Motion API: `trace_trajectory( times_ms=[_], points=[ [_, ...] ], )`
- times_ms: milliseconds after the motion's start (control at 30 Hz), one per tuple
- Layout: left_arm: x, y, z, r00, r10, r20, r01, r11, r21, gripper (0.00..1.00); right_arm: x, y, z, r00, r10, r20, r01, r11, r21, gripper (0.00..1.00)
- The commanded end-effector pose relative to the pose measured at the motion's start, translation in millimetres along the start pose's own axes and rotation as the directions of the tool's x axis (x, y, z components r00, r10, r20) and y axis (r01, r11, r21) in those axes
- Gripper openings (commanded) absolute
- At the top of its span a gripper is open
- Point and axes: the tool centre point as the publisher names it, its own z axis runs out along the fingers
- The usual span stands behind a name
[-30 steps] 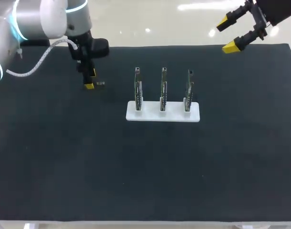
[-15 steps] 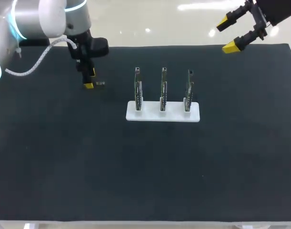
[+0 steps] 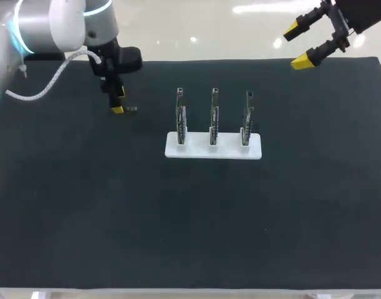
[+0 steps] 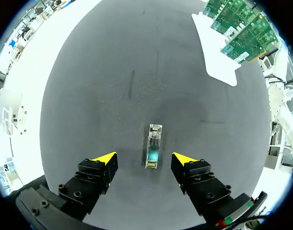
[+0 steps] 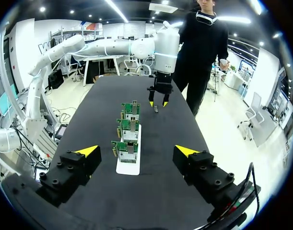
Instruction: Pick up the optical module with the left hand, and insert it into the network port with the right hand.
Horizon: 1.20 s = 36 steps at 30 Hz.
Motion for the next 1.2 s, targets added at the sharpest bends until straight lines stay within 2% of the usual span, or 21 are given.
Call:
trace_trajectory(
  times_ms=[33, 633, 667, 733, 800, 900, 933, 1000, 1133, 1200],
  points=[
    [2.6, -5.9, 6, 1.0, 0.002, 0.0, -0.002, 1.0, -0.015, 1.0, 0, 0, 0, 1.0, -0.001, 0.002, 0.001, 1.0, -0.001, 1.0],
    [1.9, -10.0, 18, 1.0, 0.017, -0.002, -0.017, 0.999, -0.049, 1.0, 0, 0, 0, 1.0, -0.001, 0.002, 0.001, 1.0, -0.001, 1.0],
    [2.0, -10.3, 19, 1.0, 0.018, -0.002, -0.018, 0.999, -0.049, 0.95, 0, 0, 0, 1.0, -0.001, 0.002, 0.001, 1.0, -0.001, 1.0],
    [2.2, -11.3, 19, 1.0, 0.021, -0.003, -0.021, 0.999, -0.05, 0.74, 0, 0, 0, 1.0, -0.001, 0.002, 0.001, 1.0, -0.001, 1.0],
    [2.9, -12.7, 18, 1.0, 0.025, -0.002, -0.025, 0.998, -0.051, 0.69, 0, 0, 0, 1.0, -0.001, 0.002, 0.001, 1.0, -0.001, 1.0],
    [3.9, -13.8, 19, 1.0, 0.029, -0.002, -0.029, 0.998, -0.053, 0.69, 0, 0, 0, 1.0, -0.001, 0.002, 0.001, 1.0, -0.001, 1.0],
    [4.2, -14.0, 19, 1.0, 0.03, -0.003, -0.03, 0.998, -0.053, 0.64, 0, 0, 0, 1.0, -0.001, 0.002, 0.001, 1.0, -0.001, 1.0],
    [5.0, -14.4, 20, 0.999, 0.032, -0.006, -0.032, 0.998, -0.054, 0.65, 0, 0, 0, 1.0, -0.001, 0.002, 0.001, 1.0, -0.001, 1.0],
    [6.2, -15.2, 20, 0.999, 0.036, -0.009, -0.037, 0.998, -0.053, 0.75, 0, 0, 0, 1.0, -0.001, 0.002, 0.001, 1.0, -0.001, 1.0],
    [6.5, -15.6, 20, 0.999, 0.038, -0.009, -0.038, 0.998, -0.053, 0.75, 0, 0, 0, 1.0, -0.001, 0.002, 0.001, 1.0, -0.001, 1.0]
  ],
)
